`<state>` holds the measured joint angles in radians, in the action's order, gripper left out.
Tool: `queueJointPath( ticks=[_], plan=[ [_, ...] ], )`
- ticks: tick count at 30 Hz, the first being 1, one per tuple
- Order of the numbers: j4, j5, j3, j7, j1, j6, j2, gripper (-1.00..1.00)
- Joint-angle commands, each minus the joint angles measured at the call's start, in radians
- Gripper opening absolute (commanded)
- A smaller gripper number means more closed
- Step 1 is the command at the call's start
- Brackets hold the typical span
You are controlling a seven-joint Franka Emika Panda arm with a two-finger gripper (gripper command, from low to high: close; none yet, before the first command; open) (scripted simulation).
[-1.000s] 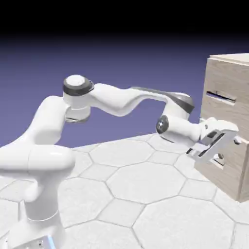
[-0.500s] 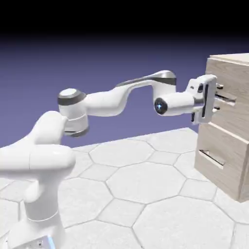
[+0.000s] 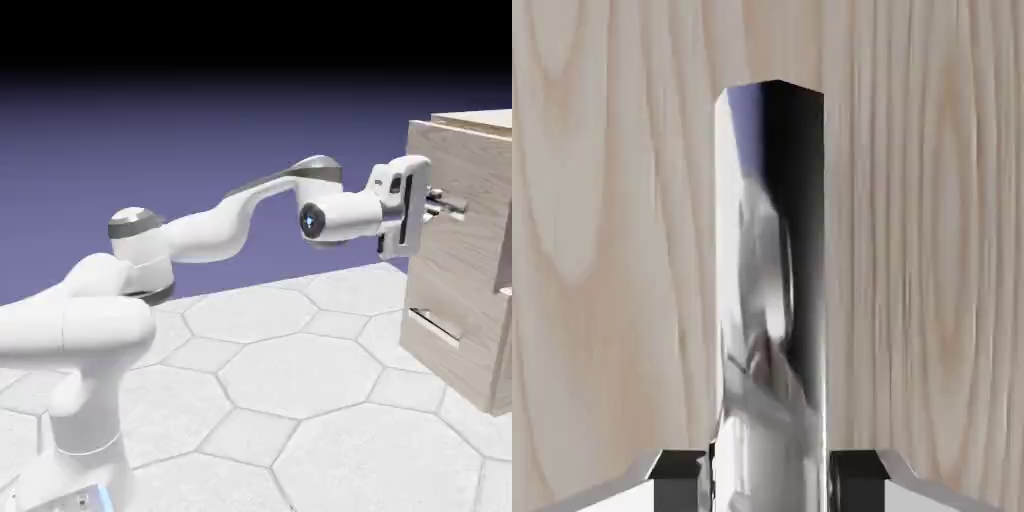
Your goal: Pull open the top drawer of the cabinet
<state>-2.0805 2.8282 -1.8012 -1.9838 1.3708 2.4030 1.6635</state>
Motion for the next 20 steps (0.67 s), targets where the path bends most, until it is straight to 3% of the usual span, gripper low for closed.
queueJointPath(
  ticks=[1,16,17,20],
  plan=[
    [-0.036,0.0,-0.001,-0.005,0.026,-0.01,0.003,-1.0],
    [-0.566,-0.099,-0.042,-0.023,0.475,-0.096,0.052,-1.0],
    [-0.566,-0.099,-0.042,-0.023,0.475,-0.096,0.052,1.0],
    [-0.63,-0.125,-0.052,-0.018,0.547,-0.09,0.063,1.0]
  ],
)
